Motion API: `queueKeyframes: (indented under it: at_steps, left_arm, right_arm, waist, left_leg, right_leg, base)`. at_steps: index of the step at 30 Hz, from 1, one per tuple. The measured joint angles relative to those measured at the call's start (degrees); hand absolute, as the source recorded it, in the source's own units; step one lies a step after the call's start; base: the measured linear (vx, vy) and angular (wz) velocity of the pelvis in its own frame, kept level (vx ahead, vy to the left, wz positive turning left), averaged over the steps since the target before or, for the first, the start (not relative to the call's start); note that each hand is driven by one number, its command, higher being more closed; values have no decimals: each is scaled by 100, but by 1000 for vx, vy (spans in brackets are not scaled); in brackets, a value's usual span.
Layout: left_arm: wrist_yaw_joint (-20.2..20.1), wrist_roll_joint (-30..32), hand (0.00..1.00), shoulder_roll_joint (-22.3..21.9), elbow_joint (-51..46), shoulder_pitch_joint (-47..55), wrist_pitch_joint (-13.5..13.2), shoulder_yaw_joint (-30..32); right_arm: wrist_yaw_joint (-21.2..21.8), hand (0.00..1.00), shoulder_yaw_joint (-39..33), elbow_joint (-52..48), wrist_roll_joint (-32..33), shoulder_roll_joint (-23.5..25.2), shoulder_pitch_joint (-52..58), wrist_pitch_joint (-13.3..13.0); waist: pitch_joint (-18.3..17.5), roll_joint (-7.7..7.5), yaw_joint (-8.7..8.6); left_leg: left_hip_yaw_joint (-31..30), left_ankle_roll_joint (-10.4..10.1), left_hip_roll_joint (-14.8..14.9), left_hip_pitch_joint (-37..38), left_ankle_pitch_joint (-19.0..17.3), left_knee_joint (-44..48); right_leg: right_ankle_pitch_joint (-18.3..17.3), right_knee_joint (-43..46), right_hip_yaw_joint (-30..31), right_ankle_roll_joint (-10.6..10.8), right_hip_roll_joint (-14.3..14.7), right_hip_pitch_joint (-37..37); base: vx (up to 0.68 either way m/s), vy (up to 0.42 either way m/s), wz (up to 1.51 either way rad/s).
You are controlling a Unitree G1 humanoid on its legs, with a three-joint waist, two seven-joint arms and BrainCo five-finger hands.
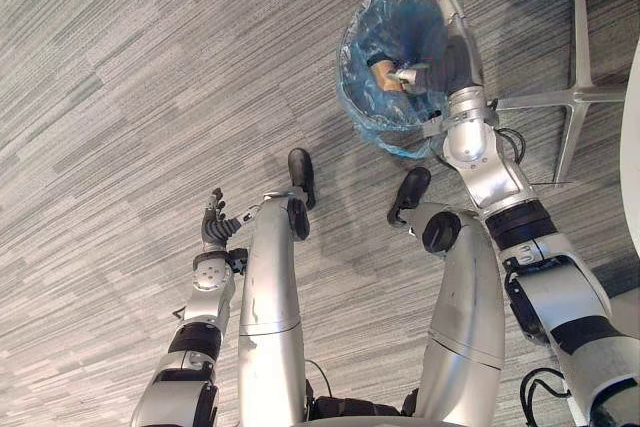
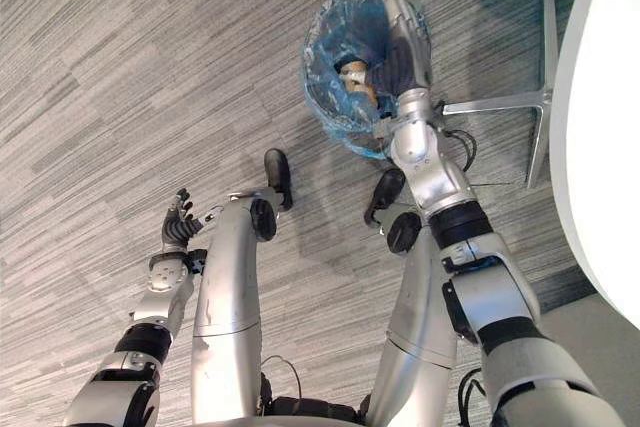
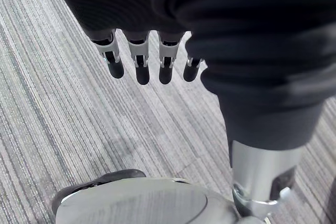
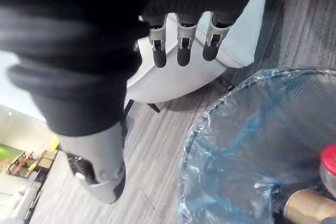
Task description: Gather rubbish on tea table into small bin, then transfer packed bag to large trash can.
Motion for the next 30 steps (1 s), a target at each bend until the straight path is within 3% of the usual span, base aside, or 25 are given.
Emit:
queueKeyframes:
  at_steps: [7, 18, 28, 29, 30]
  left_arm:
    - [-22, 28, 0, -5, 1, 76, 9, -15]
    - [-27, 79, 0, 2, 1, 81, -41, -29]
    - [13, -3, 0, 12, 16, 8, -88, -21]
    - [36, -6, 0, 0, 18, -3, -92, -20]
    - [62, -9, 0, -8, 18, -8, -101, -19]
  right_arm:
    - [267, 0, 774, -17, -902, -10, 386, -96]
    - [487, 0, 1459, 1007, -1980, 70, 275, -60]
    - [475, 0, 1528, 2536, -2594, 683, 87, 550]
    - [456, 100, 1408, 2582, -2644, 752, 86, 587]
    - [450, 100, 1335, 2608, -2675, 780, 73, 617]
  waist:
    - [-427, -113, 97]
    - [-453, -131, 117]
    - [-454, -134, 111]
    - [-454, -134, 101]
    - [-454, -134, 107]
  left_leg:
    - [29, -35, 60, 47, 24, -190]
    - [-3, -45, 41, 98, 35, -323]
    - [-101, -97, -29, -168, 104, -344]
    - [-137, -100, -49, -191, 105, -320]
    - [-152, -100, -52, -202, 104, -305]
  right_leg:
    - [3, -175, -16, 3, 68, 27]
    - [-5, -293, -100, 10, 57, 137]
    - [-72, -243, -246, -36, -6, -45]
    - [-106, -191, -263, -22, -24, -51]
    - [-123, -171, -269, -9, -31, -52]
  base:
    - [-6, 12, -2]
    - [2, 4, 1]
    - [4, 17, 7]
    - [8, 19, 14]
    - [5, 18, 12]
